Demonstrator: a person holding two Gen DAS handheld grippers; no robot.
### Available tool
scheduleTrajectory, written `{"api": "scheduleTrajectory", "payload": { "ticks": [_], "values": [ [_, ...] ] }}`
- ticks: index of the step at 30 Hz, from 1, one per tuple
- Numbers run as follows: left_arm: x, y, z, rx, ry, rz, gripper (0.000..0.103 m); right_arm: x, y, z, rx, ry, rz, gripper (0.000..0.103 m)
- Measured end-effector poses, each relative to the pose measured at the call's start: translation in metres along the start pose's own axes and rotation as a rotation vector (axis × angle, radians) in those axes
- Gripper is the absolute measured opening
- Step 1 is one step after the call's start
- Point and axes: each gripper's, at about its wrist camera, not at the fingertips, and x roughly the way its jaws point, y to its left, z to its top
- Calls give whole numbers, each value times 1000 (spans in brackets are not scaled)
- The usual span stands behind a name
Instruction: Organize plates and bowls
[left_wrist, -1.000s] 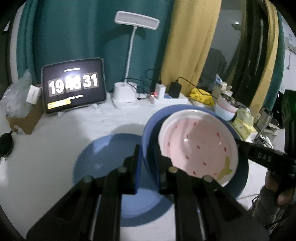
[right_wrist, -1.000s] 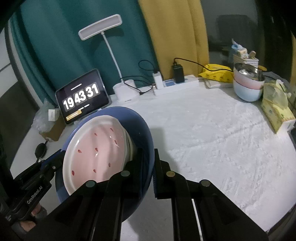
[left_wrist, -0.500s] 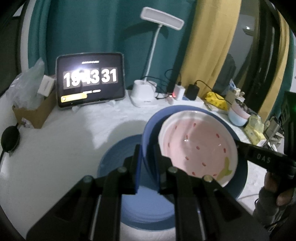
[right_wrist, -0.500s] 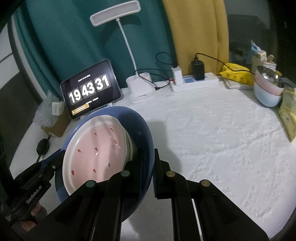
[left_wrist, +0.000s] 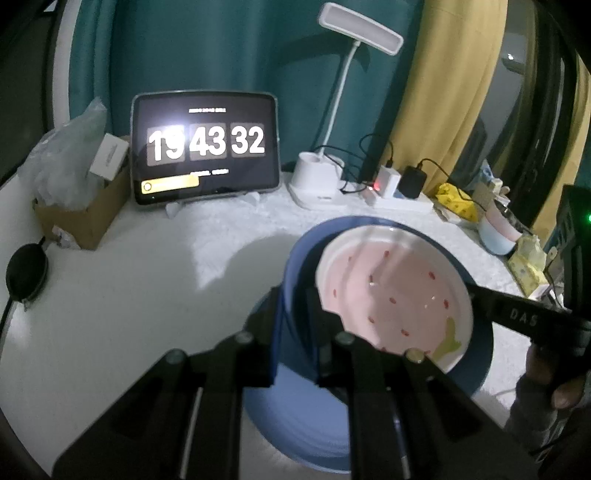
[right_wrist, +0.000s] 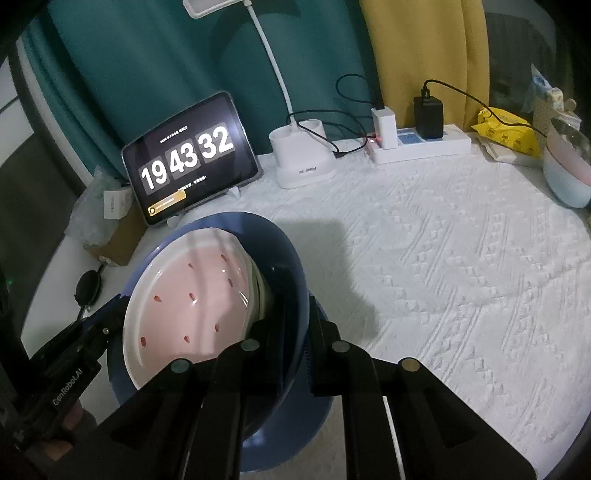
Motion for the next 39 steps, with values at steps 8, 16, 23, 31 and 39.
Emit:
{"api": "scheduleTrajectory", "payload": {
  "ticks": [8, 16, 23, 31, 39],
  "values": [
    [2, -11, 1, 46, -14, 35, 12, 5, -8, -1, 7, 14, -17, 10],
    [3, -17, 1, 78, -22, 63, 14, 5, -8, -1, -6, 14, -29, 11],
    [1, -21, 1, 97, -33, 99, 17, 6, -6, -1, -12, 24, -49, 13],
    [-1, -21, 1, 87, -14, 102, 17, 1, -11, -4, -10, 22, -75, 25],
    [-3, -25, -1, 79, -1, 108, 18, -11, -17, -8, -13, -2, -81, 35]
  ]
}}
